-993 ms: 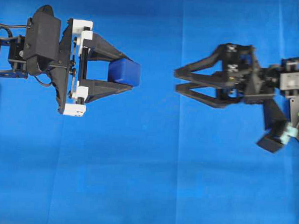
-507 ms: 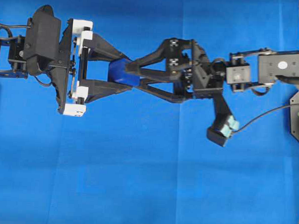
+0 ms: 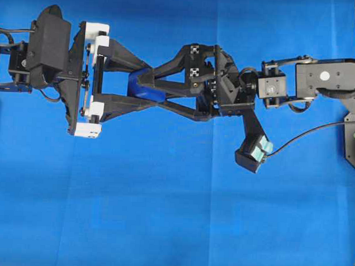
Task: Handover the blue block to the right arm after grasping it with the left arm, then place it in the designated position.
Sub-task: 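Close the right gripper on the cube and open the left gripper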
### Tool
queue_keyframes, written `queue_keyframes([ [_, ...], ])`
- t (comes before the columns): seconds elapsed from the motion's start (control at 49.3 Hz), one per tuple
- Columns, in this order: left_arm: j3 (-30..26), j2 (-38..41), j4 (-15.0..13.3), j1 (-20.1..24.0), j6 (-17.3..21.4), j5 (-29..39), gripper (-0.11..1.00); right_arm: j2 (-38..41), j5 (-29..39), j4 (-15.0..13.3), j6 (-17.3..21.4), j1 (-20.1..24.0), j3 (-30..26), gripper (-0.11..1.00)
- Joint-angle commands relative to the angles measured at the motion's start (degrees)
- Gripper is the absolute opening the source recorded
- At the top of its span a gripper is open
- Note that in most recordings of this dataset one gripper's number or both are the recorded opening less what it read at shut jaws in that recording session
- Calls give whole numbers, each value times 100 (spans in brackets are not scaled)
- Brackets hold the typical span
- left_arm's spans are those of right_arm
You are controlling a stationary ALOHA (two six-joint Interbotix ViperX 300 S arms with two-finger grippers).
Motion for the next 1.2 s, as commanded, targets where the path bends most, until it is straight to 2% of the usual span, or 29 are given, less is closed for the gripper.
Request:
queue_keyframes([
  [0.0, -70, -88, -9, -9, 0, -35, 46, -62, 211, 0, 26, 18, -158, 89],
  [0.041, -70, -88, -9, -9, 0, -35, 46, -53, 343, 0, 26, 35, -176, 83],
  [0.122, -79, -88, -9, -9, 0, -35, 46, -53, 562, 0, 26, 44, -185, 59],
  [0.162, -70, -88, -9, -9, 0, -35, 46, -53, 606, 0, 26, 44, -193, 54],
  [0.932, -123, -53, -18, -9, -18, -88, 47, -53, 659, 44, 62, 44, -193, 54],
  [0.973, -123, -53, -18, -9, -18, -105, 51, -53, 659, 44, 62, 44, -193, 54],
  [1.095, -114, -62, -26, 0, -18, -141, 83, -53, 659, 44, 62, 44, -193, 51],
  [1.176, -97, -79, -26, 9, -18, -141, 93, -53, 659, 53, 62, 44, -193, 50],
])
